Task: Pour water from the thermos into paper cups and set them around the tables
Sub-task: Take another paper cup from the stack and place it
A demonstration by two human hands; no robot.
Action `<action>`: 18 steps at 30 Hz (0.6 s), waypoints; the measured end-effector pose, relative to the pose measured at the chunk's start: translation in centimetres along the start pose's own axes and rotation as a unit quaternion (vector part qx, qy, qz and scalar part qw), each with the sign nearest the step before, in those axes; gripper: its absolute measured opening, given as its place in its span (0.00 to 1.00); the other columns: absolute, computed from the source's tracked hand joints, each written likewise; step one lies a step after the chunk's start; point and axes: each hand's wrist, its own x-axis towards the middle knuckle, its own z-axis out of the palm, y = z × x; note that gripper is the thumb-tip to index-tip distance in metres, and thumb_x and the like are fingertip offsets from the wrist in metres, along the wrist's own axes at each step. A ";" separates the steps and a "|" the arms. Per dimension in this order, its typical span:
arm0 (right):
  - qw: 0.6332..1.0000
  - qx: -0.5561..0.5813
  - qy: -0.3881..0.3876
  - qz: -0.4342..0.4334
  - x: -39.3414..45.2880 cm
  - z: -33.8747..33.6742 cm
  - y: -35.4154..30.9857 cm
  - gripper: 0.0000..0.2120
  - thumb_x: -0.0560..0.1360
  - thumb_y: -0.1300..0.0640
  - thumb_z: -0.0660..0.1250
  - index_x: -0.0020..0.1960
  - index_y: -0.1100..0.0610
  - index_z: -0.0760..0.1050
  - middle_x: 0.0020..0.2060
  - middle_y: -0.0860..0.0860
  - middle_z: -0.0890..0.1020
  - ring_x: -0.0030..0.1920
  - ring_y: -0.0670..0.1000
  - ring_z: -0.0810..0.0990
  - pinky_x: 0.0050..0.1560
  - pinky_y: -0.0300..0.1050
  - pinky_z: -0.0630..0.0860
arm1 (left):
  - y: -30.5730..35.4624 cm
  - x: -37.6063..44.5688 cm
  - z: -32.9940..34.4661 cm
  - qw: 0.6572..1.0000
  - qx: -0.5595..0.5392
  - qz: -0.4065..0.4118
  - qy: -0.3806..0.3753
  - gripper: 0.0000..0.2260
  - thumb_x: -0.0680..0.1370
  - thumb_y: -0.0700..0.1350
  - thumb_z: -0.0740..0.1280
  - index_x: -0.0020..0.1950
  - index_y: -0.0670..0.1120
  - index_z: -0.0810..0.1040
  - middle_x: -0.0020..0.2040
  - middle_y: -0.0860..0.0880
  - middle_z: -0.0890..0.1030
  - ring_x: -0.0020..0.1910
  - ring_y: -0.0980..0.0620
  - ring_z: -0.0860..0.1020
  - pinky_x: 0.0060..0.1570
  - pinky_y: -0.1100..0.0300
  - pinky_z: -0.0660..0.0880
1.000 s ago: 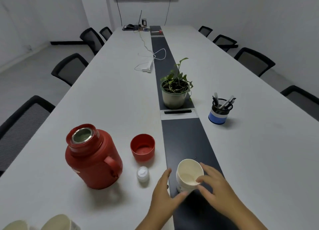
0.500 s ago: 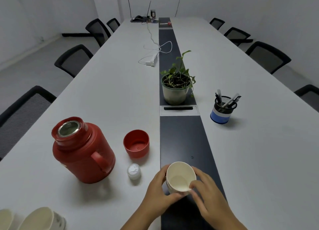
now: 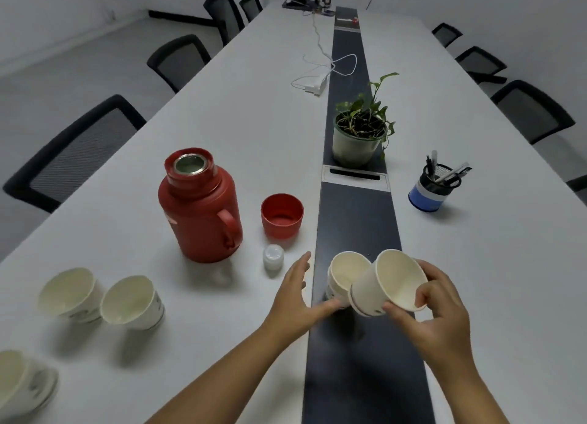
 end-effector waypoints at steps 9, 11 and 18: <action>0.976 0.145 -0.159 0.020 -9.2 11.4 -8.1 0.24 0.63 0.50 0.84 0.48 0.44 0.70 0.65 0.42 0.79 0.66 0.50 0.77 0.57 0.44 0.79 | -18.4 -22.1 -11.3 0.963 0.167 -0.023 0.210 0.19 0.81 0.48 0.75 0.72 0.55 0.80 0.73 0.67 0.73 0.74 0.63 0.72 0.73 0.51 0.75; 0.965 0.184 -0.176 0.054 -11.4 15.4 -9.7 0.28 0.61 0.49 0.83 0.55 0.42 0.72 0.64 0.41 0.78 0.65 0.52 0.78 0.61 0.39 0.77 | -21.5 -26.6 -14.3 0.945 0.208 -0.047 0.247 0.17 0.82 0.48 0.73 0.71 0.53 0.81 0.74 0.64 0.74 0.76 0.59 0.72 0.73 0.49 0.75; 0.964 0.132 -0.220 0.067 -15.0 26.3 -15.3 0.51 0.60 0.49 0.86 0.78 0.51 0.68 0.68 0.41 0.74 0.69 0.44 0.74 0.69 0.52 0.74 | -25.9 -33.0 -22.9 0.888 0.341 -0.103 0.290 0.25 0.85 0.60 0.59 0.71 0.44 0.80 0.77 0.41 0.76 0.81 0.36 0.68 0.76 0.39 0.65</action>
